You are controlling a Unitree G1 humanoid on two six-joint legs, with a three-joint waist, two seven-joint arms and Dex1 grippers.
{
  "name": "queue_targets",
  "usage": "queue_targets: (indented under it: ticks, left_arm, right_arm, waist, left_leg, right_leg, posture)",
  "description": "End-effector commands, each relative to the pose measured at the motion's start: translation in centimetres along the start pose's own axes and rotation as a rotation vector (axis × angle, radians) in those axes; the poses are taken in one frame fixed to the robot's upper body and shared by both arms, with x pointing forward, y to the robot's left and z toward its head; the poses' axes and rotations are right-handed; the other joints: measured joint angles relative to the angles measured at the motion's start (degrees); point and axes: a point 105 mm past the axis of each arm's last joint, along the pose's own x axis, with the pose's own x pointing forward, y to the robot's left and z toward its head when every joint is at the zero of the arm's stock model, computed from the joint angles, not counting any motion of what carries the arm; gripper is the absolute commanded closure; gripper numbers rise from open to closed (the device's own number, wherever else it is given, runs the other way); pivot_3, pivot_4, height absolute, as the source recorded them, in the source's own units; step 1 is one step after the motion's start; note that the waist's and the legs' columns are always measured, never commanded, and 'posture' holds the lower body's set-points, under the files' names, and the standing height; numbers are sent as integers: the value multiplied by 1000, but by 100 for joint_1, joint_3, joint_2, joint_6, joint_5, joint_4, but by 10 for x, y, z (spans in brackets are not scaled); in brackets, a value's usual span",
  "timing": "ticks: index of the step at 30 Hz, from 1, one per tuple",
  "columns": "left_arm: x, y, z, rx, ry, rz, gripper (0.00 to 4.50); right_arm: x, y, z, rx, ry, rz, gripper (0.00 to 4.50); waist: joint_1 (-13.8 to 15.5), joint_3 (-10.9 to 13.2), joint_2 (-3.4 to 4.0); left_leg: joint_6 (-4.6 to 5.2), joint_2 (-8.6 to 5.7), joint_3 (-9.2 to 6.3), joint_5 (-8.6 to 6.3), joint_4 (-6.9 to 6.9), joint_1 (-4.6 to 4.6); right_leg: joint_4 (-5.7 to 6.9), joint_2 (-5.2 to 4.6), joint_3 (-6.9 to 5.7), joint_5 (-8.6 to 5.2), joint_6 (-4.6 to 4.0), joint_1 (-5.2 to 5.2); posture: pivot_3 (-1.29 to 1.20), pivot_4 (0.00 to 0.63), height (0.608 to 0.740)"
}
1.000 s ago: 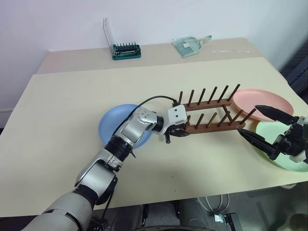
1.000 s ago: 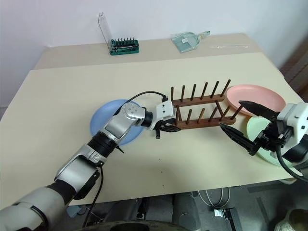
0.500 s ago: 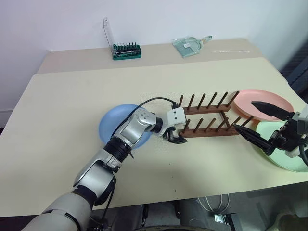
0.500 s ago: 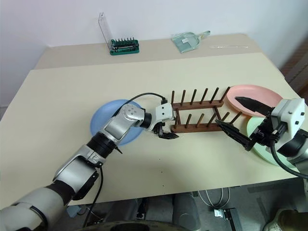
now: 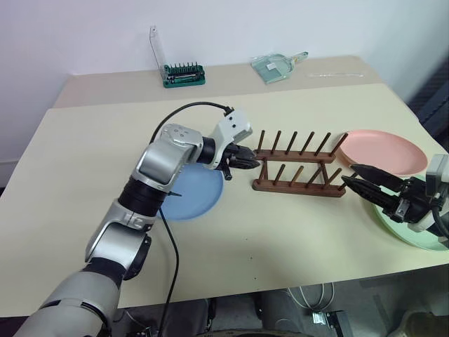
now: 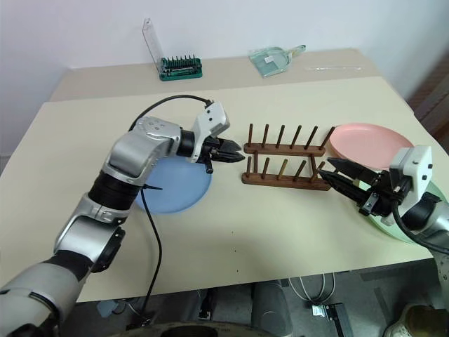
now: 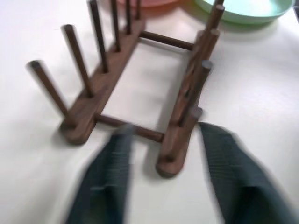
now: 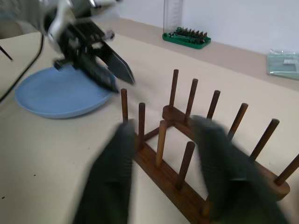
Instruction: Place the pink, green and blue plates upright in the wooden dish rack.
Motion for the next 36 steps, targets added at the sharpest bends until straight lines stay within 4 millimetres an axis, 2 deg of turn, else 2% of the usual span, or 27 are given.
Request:
queue_targets:
  ticks: [1, 3, 7, 10, 12, 18, 22, 27, 32, 36]
  left_arm:
    - [-14, -1, 33, 22, -114, -2, 4436]
    - [-20, -10, 44, -59, -184, -86, 4436]
    - [-23, -37, 45, -104, -197, -245, 4436]
    - [-22, -72, 31, -160, -137, -442, 4436]
    - [-17, -83, 14, -127, -65, -464, 4436]
    - [18, -70, -29, -13, 82, -286, 4436]
    - [49, -57, -32, 53, 69, -141, 4436]
    - [74, -58, -36, 133, 77, -77, 4436]
    - [83, -50, -41, 175, 104, -11, 4436]
    - [84, -30, -48, 218, 145, 94, 4436]
  right_arm:
    - [1, 0, 0, -35, 24, 19, 4423]
    - [3, 3, -5, -17, 42, 43, 4423]
    - [3, 2, -24, -64, 168, 55, 4423]
    - [3, -2, -47, -141, 296, 46, 4423]
    - [11, -6, -52, -165, 306, 26, 4423]
    - [23, -6, -77, -234, 400, 31, 4423]
    - [25, -15, -93, -306, 469, 13, 4423]
    - [32, -34, -93, -420, 481, -32, 4423]
    - [41, -46, -95, -479, 480, -78, 4423]
    - [50, -53, -98, -502, 471, -99, 4423]
  waist:
    - [2, 0, 0]
    - [-2, 1, -2]
    - [-13, 0, 0]
    - [-28, 0, 1]
    - [-36, -1, 2]
    - [13, 0, -1]
    - [7, 1, -2]
    - [-16, 0, 0]
    - [-12, 0, 0]
    - [-10, 0, 0]
  left_leg:
    - [0, -1, 0, 0, 0, 0]
    - [-1, -1, -1, 0, 0, 0]
    - [-10, 0, -1, 5, -2, 0]
    - [-11, -1, 3, 5, -1, 2]
    - [-14, 0, 4, 7, -3, 4]
    - [-23, -2, 2, 12, 3, 3]
    - [-30, -6, 2, 16, 4, 2]
    - [-29, -4, 6, 16, 1, 4]
    - [-25, -3, 6, 13, 1, 5]
    - [-25, -4, 7, 14, 2, 6]
  right_leg:
    - [0, 0, 0, 0, 0, 0]
    - [0, 0, 0, 0, 0, 0]
    - [2, 0, 0, 0, 0, -2]
    - [3, 0, 0, -1, 1, -2]
    - [5, 1, 1, -2, 1, -2]
    - [6, -1, 3, -1, -1, 3]
    - [-2, -3, 4, -1, -1, 6]
    - [-4, -2, 4, -1, -1, 5]
    - [-2, -1, 4, 0, -1, 5]
    - [-2, -1, 4, 0, -1, 6]
  posture:
    - [0, 150, 740]
    - [0, 150, 740]
    - [0, 150, 740]
    - [0, 150, 740]
    - [0, 150, 740]
    - [0, 150, 740]
    - [0, 150, 740]
    - [0, 150, 740]
    - [0, 150, 740]
    - [0, 150, 740]
